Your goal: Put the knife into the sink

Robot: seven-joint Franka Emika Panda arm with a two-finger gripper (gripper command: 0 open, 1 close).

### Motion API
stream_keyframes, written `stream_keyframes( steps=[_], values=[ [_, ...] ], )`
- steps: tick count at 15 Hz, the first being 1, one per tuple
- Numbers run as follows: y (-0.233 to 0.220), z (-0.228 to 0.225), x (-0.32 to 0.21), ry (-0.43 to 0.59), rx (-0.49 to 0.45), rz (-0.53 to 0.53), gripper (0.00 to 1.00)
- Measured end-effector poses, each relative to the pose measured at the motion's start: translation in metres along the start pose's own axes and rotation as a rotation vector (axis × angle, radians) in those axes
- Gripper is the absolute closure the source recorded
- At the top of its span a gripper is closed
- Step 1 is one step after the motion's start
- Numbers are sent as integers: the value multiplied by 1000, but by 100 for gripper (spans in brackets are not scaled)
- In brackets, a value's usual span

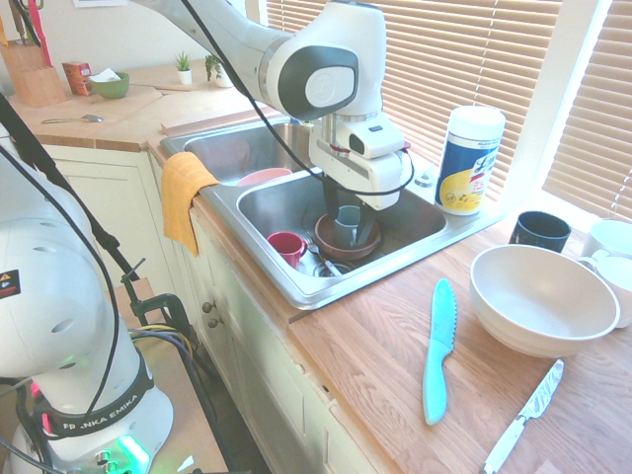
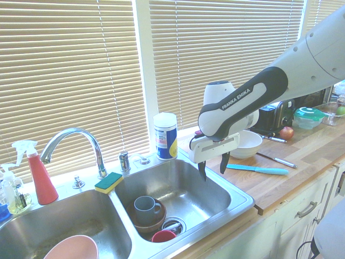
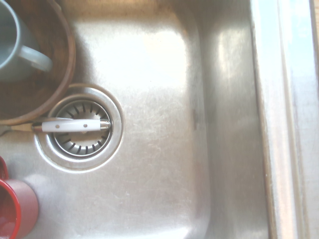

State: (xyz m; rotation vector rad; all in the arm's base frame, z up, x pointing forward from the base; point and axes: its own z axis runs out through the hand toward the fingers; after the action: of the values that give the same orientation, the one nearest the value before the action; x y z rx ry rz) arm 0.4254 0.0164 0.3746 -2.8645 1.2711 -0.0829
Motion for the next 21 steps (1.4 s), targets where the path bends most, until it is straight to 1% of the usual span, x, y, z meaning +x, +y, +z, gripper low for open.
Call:
stream_keyframes(
  steps=[2, 4, 6, 9, 12, 13, 15, 17, 21],
  values=[
    [0, 1, 0, -1, -2, -15, 0],
    [2, -1, 1, -18, -20, -128, 0],
    [15, -12, 10, -46, -44, -253, 0],
    [56, -32, 34, -63, -94, -433, 0],
    [104, -42, 62, -74, -113, -610, 0],
    [116, -41, 69, -75, -117, -648, 0],
    [138, -34, 82, -58, -106, -669, 0],
    [153, -26, 92, -48, -92, -656, 0],
    [175, 0, 113, -44, -115, -625, 0]
  ],
)
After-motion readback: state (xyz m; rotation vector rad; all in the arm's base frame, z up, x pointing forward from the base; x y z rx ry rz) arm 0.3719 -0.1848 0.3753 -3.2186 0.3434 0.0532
